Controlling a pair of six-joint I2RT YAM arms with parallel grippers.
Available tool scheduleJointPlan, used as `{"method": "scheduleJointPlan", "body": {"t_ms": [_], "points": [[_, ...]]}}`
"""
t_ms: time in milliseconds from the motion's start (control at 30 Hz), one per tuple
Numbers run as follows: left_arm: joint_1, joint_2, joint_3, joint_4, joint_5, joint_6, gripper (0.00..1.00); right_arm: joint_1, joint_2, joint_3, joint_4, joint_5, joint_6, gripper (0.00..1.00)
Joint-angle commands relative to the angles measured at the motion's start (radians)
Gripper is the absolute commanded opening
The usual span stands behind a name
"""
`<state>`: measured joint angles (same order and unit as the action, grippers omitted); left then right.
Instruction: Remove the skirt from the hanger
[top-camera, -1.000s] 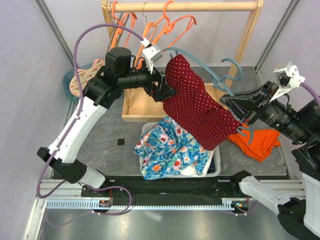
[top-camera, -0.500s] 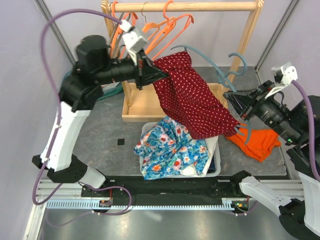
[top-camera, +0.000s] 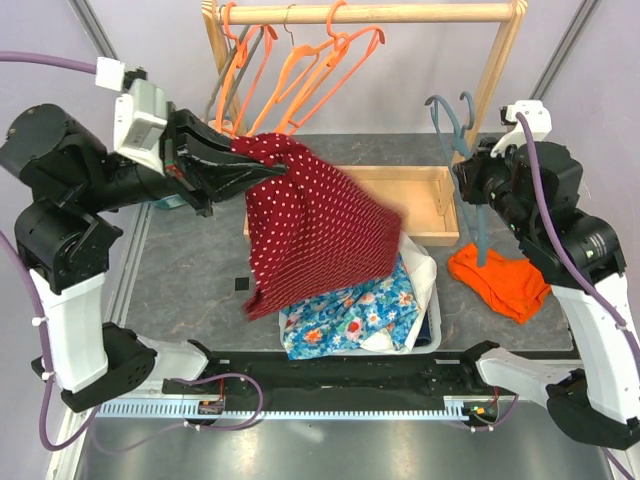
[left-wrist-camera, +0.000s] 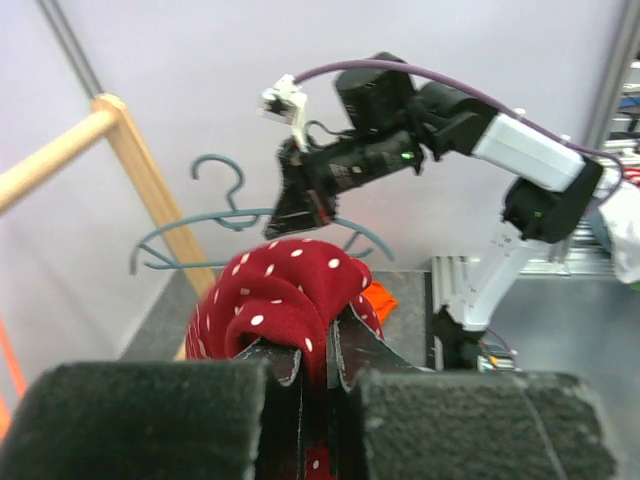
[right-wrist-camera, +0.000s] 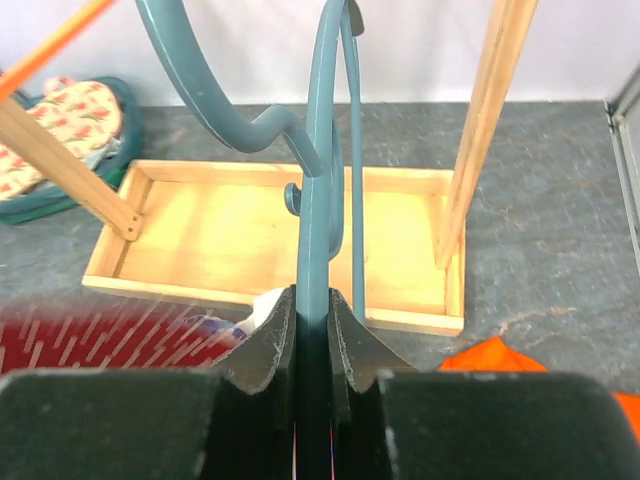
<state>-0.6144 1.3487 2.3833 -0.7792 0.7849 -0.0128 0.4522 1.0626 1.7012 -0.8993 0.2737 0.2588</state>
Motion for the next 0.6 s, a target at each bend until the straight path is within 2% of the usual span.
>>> {"method": "scheduleJointPlan", "body": {"t_ms": [0, 333, 500, 567], "points": [[0.004, 0.017, -0.096, 0.037, 0.068, -0.079, 0.02, -0.003, 0.036, 0.07, 0.04, 0.047, 0.019, 0.0], [-0.036, 0.086, -0.127, 0.078, 0.042, -0.065, 0.02, -0.004, 0.218, 0.274, 0.076, 0.025, 0.005, 0.0], [-0.108, 0.076, -0.281, 0.026, -0.001, 0.006, 0.02, -0.017, 0.301, 0.354, 0.077, 0.027, -0.013, 0.0], [-0.175, 0.078, -0.367, -0.006, -0.088, 0.112, 0.02, -0.032, 0.329, 0.377, 0.085, 0.018, -0.016, 0.0]]}}
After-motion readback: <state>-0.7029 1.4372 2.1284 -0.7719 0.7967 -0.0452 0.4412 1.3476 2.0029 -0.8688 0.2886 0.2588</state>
